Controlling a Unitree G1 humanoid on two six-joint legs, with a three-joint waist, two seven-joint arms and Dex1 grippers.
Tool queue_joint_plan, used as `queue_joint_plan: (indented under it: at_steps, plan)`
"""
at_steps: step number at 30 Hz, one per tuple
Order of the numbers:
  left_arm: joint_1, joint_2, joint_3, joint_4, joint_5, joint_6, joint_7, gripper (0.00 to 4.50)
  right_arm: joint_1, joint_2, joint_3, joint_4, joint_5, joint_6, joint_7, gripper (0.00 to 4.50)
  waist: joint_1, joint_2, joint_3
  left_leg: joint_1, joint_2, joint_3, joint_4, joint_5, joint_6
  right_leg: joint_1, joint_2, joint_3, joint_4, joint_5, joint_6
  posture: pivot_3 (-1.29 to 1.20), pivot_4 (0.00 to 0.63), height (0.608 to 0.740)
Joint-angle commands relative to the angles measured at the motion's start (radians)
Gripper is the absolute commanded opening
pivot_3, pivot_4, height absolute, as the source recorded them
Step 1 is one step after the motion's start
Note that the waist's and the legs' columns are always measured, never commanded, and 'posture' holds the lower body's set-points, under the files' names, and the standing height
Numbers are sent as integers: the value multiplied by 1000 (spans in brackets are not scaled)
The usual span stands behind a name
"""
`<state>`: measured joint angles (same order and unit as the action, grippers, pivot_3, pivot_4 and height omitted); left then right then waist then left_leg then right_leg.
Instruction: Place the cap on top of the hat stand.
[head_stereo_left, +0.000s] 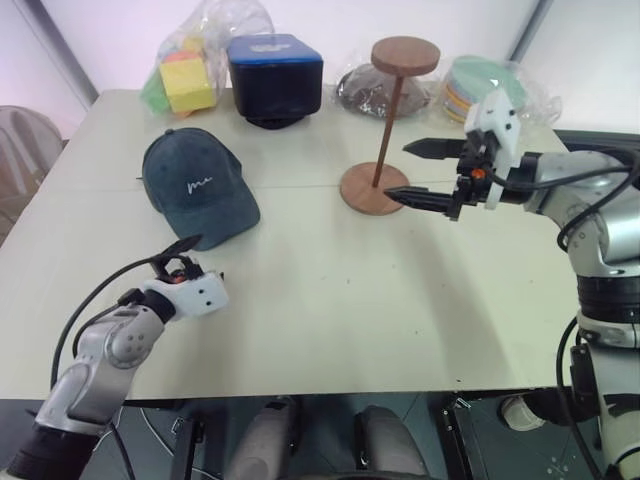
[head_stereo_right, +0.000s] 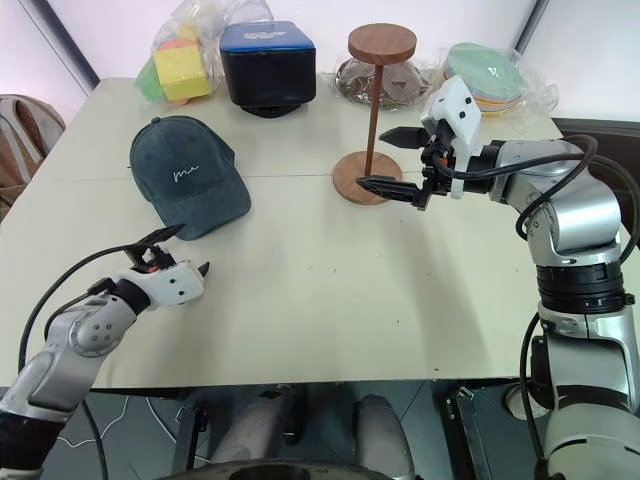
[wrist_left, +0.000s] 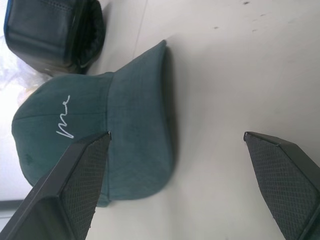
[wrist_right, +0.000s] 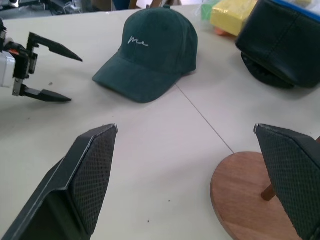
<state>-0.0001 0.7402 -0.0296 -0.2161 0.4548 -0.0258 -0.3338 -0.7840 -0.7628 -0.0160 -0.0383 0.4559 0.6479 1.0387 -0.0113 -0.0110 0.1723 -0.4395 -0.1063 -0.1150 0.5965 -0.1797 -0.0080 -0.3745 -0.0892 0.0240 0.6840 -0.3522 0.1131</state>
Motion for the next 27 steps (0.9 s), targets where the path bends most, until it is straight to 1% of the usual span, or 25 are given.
queue_joint_plan:
  at_steps: [1,13,17,21,27]
  plan:
    - [-44,-18,-20,49,47,-19,39,4500,-18,-9,-30,-40,14,-5,-7,4484,0,0,0,0,0,0,0,0,0,0,0,0,0,0,0,0,150,740]
    - [-151,-79,-70,228,121,-23,115,4500,-13,-24,-43,-59,20,1,-21,4484,2,1,-1,0,0,0,2,0,0,0,0,-1,2,0,0,0,150,740]
    - [-188,-101,-88,311,158,-3,173,4500,-22,-29,-42,-56,18,3,-22,4484,2,2,-1,0,0,-1,2,0,0,0,0,-1,3,0,0,0,150,740]
    - [-184,-115,-87,329,174,20,204,4500,-25,-36,-44,-59,20,7,-22,4484,1,3,-3,1,0,-1,2,0,0,0,0,-1,4,0,0,0,150,740]
    - [-145,-139,-63,308,195,103,257,4500,-24,-43,-43,-61,20,10,-23,4484,-3,4,-4,1,0,-1,2,0,0,0,0,0,5,0,0,0,150,740]
